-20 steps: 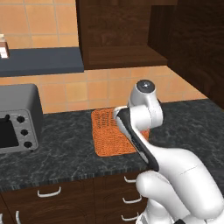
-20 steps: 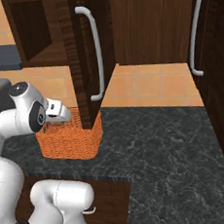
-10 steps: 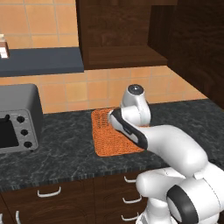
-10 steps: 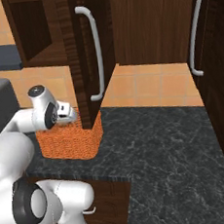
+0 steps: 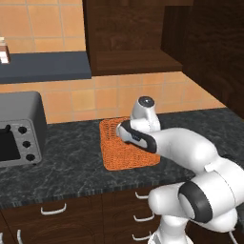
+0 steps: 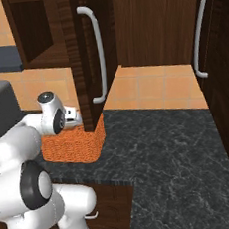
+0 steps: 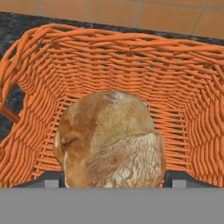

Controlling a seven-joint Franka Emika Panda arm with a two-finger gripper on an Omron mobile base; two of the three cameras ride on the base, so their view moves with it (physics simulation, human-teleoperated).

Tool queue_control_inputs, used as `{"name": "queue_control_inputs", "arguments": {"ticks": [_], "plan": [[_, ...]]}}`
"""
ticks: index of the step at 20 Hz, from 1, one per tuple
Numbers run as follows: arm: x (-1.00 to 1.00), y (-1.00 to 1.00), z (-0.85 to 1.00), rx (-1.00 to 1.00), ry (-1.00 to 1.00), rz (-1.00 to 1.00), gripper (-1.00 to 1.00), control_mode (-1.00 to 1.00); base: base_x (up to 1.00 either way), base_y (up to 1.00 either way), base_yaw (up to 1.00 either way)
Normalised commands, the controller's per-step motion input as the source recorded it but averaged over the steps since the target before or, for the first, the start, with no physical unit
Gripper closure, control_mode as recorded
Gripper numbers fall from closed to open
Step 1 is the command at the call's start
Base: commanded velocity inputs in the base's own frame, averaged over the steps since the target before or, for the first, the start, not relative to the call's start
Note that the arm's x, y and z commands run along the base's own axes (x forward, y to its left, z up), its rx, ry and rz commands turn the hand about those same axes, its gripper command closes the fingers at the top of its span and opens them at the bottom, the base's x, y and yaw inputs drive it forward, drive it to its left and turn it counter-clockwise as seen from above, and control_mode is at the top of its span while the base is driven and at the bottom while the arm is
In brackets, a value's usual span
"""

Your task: Open the cabinet, pick up the bread from the cabinet and place it in the basket. Then move the basket to the dining counter.

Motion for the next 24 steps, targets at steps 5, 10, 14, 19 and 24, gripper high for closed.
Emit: {"name": "queue_control_inputs", "arguments": {"ticks": [5, 10, 14, 19, 24], "plan": [[0.38, 0.00, -0.09, 0.00, 0.08, 0.05, -1.00, -1.00, 0.00, 0.00, 0.00], [0.45, 0.00, -0.05, 0.00, 0.07, 0.02, -1.00, -1.00, 0.00, 0.00, 0.00], [0.68, 0.00, -0.09, 0.00, 0.09, 0.00, -1.00, -1.00, 0.00, 0.00, 0.00], [0.13, 0.02, -0.01, 0.00, 0.03, 0.00, -1.00, -1.00, 0.00, 0.00, 0.00], [-0.73, 0.47, 0.06, 0.00, 0.00, 0.05, -1.00, -1.00, 0.00, 0.00, 0.00]]}}
